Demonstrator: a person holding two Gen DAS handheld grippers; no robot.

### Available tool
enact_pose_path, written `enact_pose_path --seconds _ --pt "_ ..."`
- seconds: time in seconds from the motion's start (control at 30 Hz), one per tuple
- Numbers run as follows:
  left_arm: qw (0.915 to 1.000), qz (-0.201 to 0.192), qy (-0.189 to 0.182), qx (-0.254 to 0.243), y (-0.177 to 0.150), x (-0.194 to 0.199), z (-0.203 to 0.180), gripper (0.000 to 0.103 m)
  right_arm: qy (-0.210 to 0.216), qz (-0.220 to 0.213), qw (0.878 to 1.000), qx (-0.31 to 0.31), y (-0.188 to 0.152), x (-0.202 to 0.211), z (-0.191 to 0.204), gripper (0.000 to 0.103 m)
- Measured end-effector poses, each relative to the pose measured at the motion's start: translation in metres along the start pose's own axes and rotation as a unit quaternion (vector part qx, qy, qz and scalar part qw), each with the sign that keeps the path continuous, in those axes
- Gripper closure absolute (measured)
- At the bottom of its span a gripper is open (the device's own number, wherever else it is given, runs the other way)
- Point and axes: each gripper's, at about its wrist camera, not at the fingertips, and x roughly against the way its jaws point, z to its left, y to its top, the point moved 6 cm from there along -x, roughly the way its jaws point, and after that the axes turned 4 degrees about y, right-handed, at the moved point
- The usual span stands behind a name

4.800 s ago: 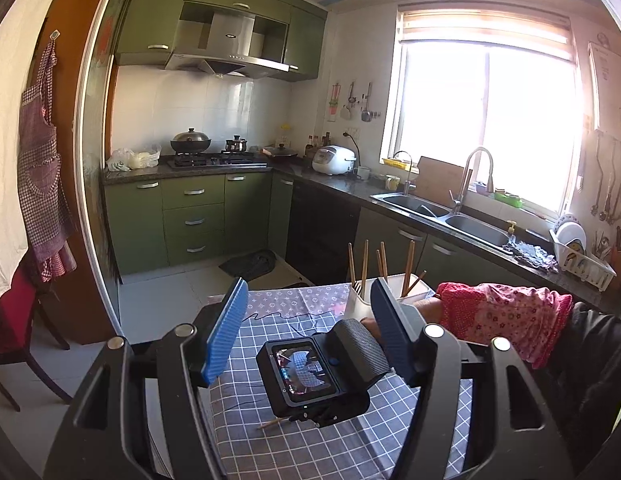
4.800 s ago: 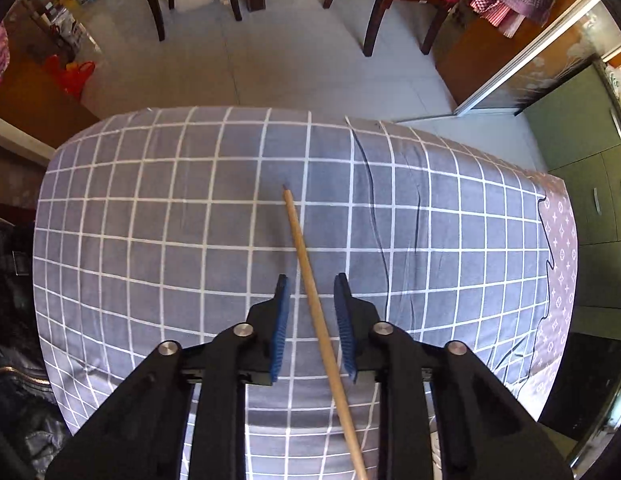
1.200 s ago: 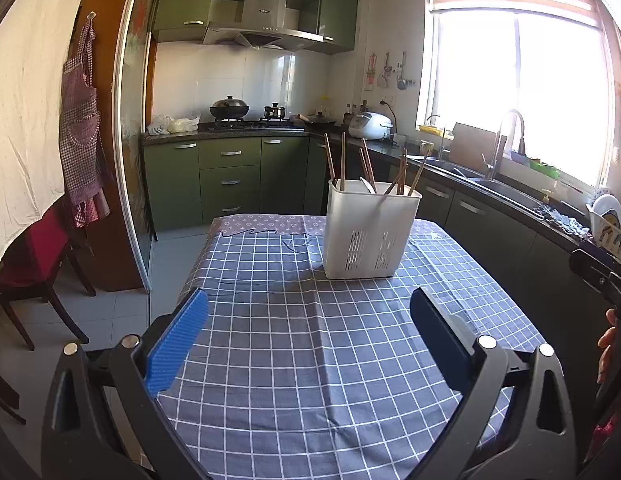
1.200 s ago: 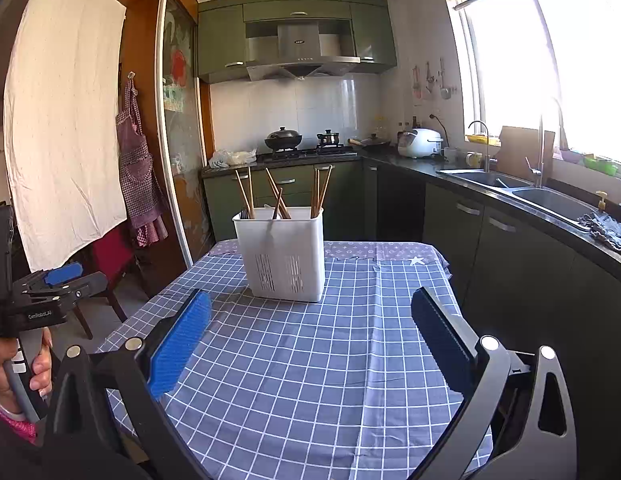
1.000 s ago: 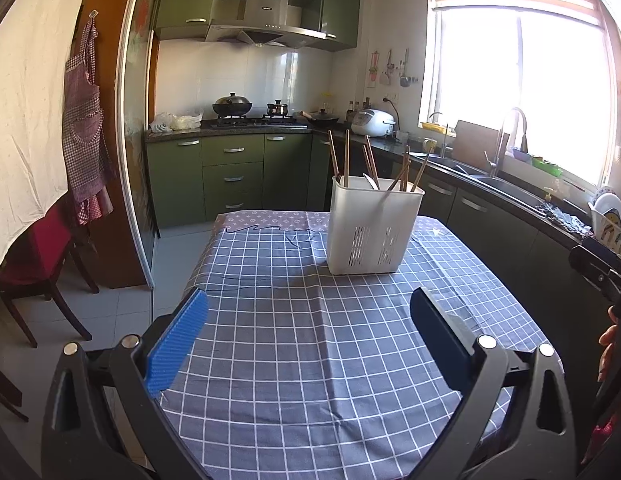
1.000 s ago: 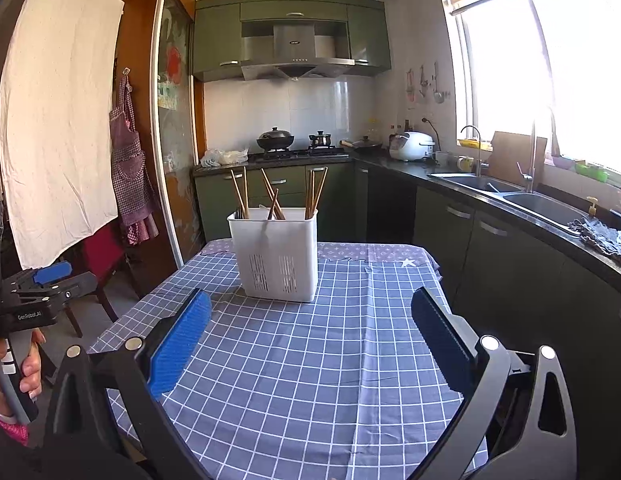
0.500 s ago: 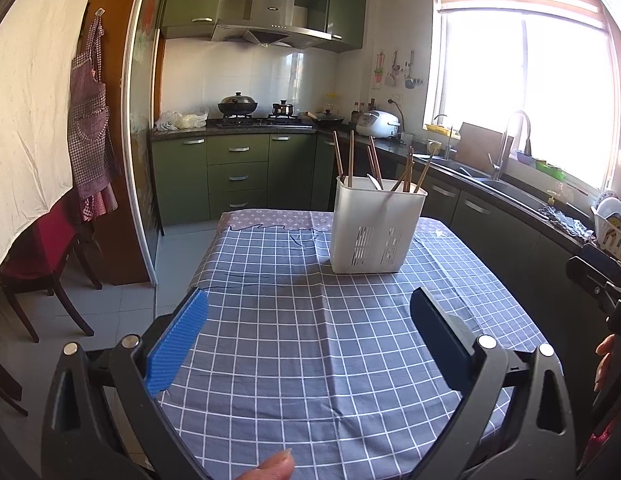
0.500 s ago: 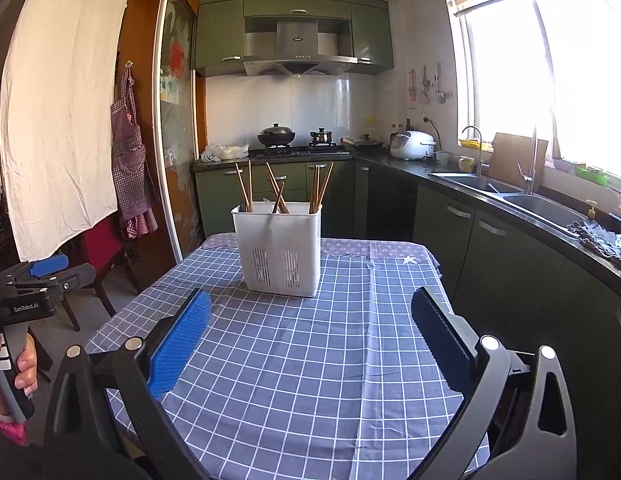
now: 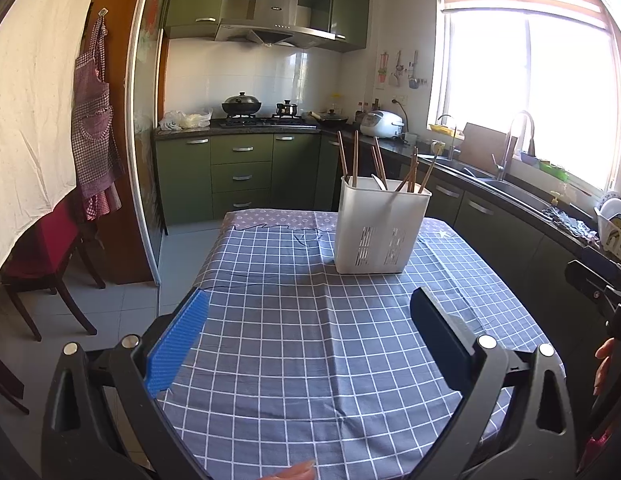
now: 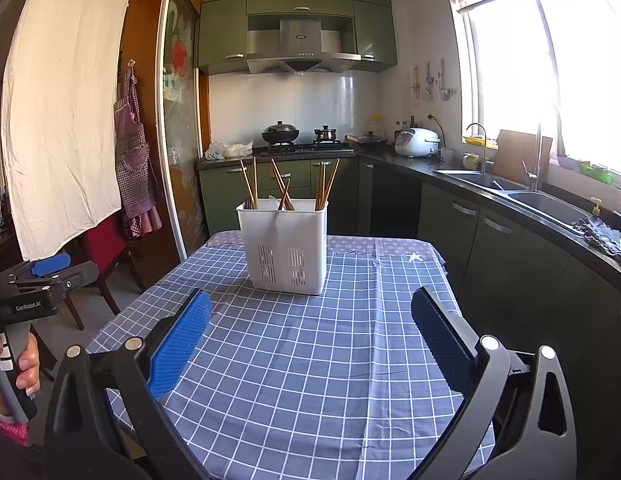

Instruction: Organize utensils

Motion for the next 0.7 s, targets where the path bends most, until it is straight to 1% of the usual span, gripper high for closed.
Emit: enact_pose_path --seconds 0.7 --pt "1.0 0.002 0.002 0.0 -0.0023 0.0 0.0004 0.007 0.005 0.003 1.0 -0.001 -0.0003 -0.0044 0.0013 0.005"
